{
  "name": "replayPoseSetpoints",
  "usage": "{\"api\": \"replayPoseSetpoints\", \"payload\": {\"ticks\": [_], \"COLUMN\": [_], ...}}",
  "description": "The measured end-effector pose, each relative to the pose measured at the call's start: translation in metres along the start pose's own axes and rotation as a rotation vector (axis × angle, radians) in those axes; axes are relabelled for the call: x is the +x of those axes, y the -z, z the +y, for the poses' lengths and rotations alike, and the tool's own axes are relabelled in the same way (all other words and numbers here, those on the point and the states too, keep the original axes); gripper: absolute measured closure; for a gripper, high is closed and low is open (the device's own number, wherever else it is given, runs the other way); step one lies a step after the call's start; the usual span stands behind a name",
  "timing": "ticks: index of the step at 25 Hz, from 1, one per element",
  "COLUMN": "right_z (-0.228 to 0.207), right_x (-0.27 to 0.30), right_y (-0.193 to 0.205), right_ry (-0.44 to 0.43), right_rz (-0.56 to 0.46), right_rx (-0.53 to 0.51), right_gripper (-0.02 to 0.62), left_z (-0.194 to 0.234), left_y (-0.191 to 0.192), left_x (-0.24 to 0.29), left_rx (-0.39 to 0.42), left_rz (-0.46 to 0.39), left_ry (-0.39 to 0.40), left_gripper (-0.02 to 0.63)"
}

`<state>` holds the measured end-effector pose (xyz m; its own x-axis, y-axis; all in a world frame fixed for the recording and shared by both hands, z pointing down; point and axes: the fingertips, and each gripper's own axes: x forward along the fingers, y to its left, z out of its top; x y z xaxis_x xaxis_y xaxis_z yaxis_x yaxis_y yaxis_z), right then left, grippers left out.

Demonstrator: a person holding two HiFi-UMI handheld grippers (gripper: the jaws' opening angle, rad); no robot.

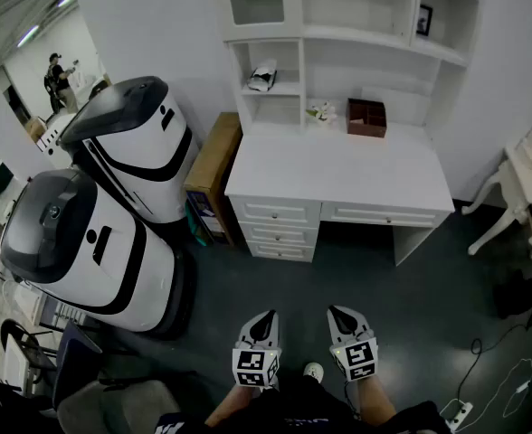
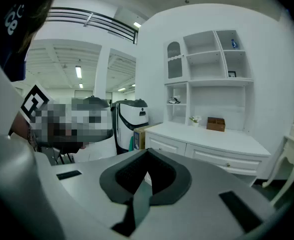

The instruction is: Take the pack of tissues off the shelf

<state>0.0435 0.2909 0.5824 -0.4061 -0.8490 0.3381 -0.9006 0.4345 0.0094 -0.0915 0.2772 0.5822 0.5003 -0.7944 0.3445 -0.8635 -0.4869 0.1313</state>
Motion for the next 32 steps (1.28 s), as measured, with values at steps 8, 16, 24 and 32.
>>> {"api": "replayPoseSetpoints", "payload": {"ticks": [8, 16, 24, 32], "right_z": [0.031, 0.031, 0.012, -0.022], "right_x": [-0.024, -0.034, -0.041, -0.047], "right_y": [-0.003, 0.003, 0.003, -0.002], "right_ry": [0.032, 0.005, 0.011, 0.007], "right_rz": [-0.03, -0.057, -0.058, -0.098], "right_rx": [-0.028, 0.058, 0.038, 0.018], "right_gripper": [0.589, 0.217, 0.181, 0.196], "left_z": [-0.01, -0.026, -0.038, -0.058], "left_y": [0.006, 0.012, 0.005, -0.003], "left_x": [-0.04, -0.039, -0.03, -0.015], "left_rx": [-0.004, -0.028, -0.047, -0.057], "left_rz": [-0.06, -0.035, -0.05, -0.089], "left_ry": [0.01, 0.074, 0.068, 0.033], "left_gripper": [0.603, 0.254, 0.227, 0.228]}}
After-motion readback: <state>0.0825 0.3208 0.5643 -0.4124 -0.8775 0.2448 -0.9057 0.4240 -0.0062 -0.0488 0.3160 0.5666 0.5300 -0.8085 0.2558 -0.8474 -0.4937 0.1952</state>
